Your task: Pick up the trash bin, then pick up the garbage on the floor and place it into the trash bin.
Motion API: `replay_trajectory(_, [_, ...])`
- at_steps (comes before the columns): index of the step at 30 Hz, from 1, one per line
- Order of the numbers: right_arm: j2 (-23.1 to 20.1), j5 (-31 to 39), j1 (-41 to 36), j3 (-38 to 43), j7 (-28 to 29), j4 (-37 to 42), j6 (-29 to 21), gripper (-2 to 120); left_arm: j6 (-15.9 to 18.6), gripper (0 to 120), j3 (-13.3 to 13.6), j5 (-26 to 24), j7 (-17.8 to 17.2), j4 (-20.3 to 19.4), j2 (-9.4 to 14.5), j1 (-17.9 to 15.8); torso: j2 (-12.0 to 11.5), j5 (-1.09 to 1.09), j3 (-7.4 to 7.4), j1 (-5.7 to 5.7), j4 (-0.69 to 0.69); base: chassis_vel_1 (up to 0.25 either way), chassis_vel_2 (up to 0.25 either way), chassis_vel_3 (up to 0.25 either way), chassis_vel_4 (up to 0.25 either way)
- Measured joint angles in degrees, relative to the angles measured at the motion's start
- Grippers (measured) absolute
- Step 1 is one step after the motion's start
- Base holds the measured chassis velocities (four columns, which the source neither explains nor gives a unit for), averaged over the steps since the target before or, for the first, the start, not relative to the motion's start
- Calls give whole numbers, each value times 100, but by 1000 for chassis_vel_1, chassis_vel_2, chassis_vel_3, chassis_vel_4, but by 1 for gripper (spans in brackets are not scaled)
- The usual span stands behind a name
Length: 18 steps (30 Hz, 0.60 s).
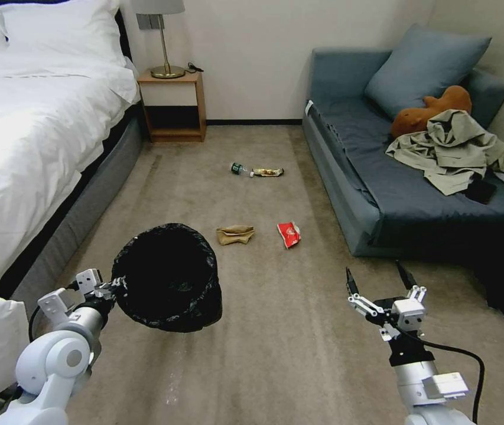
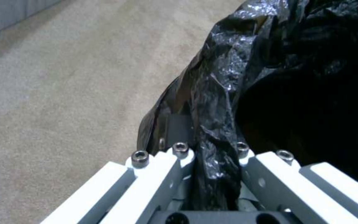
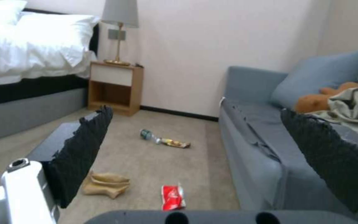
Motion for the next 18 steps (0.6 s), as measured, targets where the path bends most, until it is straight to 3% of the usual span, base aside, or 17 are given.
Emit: replay_trajectory(18, [-14, -13, -51, -49, -138, -66, 2, 100, -105, 2, -6, 31, 43, 82, 39, -64, 0, 0, 0, 0, 0, 0, 0, 0, 0])
